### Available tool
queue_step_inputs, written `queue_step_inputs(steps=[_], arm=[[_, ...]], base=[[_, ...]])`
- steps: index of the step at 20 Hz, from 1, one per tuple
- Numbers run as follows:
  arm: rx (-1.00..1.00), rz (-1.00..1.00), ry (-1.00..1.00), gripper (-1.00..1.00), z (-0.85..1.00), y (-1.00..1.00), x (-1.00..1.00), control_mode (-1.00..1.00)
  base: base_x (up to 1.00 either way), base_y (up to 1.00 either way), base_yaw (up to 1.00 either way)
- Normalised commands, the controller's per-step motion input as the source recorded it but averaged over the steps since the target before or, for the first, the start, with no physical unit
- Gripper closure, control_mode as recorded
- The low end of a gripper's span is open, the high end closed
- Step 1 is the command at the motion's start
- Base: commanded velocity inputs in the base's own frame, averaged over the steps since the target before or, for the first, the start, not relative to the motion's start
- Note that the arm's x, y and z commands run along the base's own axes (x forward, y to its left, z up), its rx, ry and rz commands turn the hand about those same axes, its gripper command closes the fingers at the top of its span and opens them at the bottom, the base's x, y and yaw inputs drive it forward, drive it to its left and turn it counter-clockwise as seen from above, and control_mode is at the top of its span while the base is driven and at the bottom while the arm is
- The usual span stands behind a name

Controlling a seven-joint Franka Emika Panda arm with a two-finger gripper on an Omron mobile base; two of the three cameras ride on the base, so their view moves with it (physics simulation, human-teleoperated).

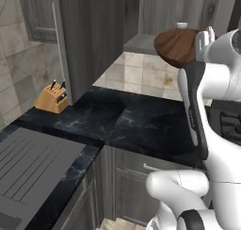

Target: Pick the mug and place it in the sink. Pick the bowl and place it in the open cabinet and then close the cabinet.

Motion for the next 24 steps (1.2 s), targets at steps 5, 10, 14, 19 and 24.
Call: queue_step_inputs(steps=[5, 10, 14, 19, 24], arm=[[0.02, 0.10, 0.00, 1.00, 0.00, -0.10, 0.54, -1.00], [0.03, 0.07, 0.00, 1.00, 0.00, -0.19, 0.56, -1.00], [0.00, 0.01, 0.03, 1.00, 0.00, -0.20, 0.57, -1.00], [0.00, 0.00, 0.11, 1.00, 0.00, -0.10, 0.49, -1.00], [0.00, 0.00, 0.07, 1.00, 0.00, -0.08, 0.48, -1.00]], base=[[0.00, 0.00, 0.00], [0.00, 0.00, 0.00], [0.00, 0.00, 0.00], [0.00, 0.00, 0.00], [0.00, 0.00, 0.00]])
